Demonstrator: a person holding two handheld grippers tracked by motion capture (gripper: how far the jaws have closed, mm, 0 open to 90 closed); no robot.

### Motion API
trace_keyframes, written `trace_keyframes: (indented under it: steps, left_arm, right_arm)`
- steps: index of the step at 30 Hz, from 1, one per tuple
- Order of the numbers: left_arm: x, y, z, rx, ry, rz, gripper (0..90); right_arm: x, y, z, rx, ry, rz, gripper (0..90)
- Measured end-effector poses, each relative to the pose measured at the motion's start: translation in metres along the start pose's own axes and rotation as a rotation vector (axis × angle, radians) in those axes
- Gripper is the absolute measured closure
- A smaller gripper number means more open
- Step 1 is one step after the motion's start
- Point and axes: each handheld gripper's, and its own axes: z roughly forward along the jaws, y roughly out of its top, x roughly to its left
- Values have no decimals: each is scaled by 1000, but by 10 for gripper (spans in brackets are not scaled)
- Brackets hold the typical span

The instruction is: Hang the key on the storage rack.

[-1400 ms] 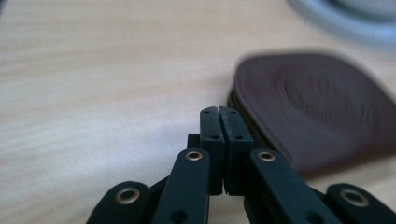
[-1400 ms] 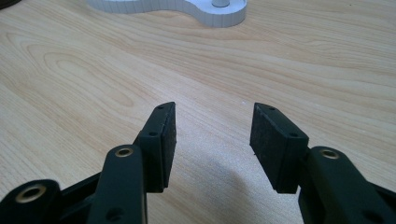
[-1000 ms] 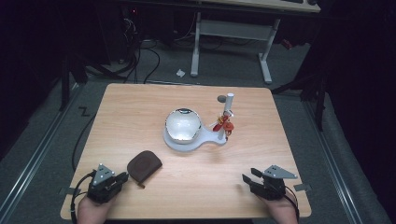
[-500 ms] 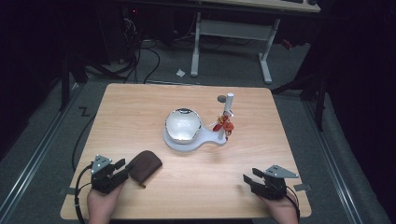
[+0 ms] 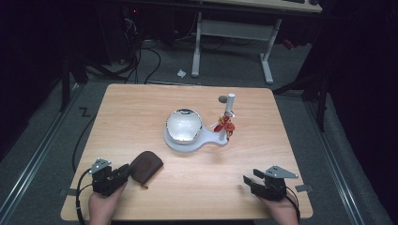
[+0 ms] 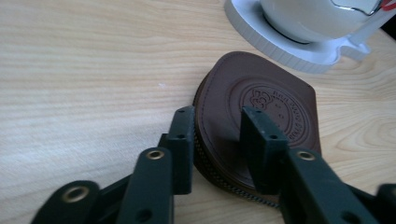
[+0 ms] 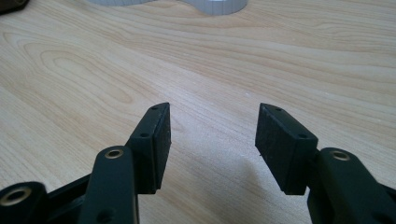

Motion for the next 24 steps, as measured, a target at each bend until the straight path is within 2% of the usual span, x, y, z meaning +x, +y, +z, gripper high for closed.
trace_keyframes:
  steps: [4, 6, 9, 12, 21, 24]
  left_arm:
    - [-1, 0, 1, 5, 1, 18, 696]
    - [-2, 0, 0, 3, 29, 49, 779]
    - [-4, -1, 0, -1, 45, 70, 812]
    - [-7, 0, 1, 8, 67, 116, 836]
    - [-9, 2, 1, -3, 69, 126, 862]
    - [-10, 4, 0, -15, 59, 132, 868]
  right_arm:
    - [1, -1, -1, 0, -6, 0, 458]
    - [0, -1, -1, -2, -10, 1, 458]
    - [0, 0, -1, -6, -12, -2, 458]
    - [0, 0, -1, -7, -11, -7, 460]
    - [2, 1, 0, -6, 2, -7, 466]
    - [0, 1, 0, -12, 9, 19, 478]
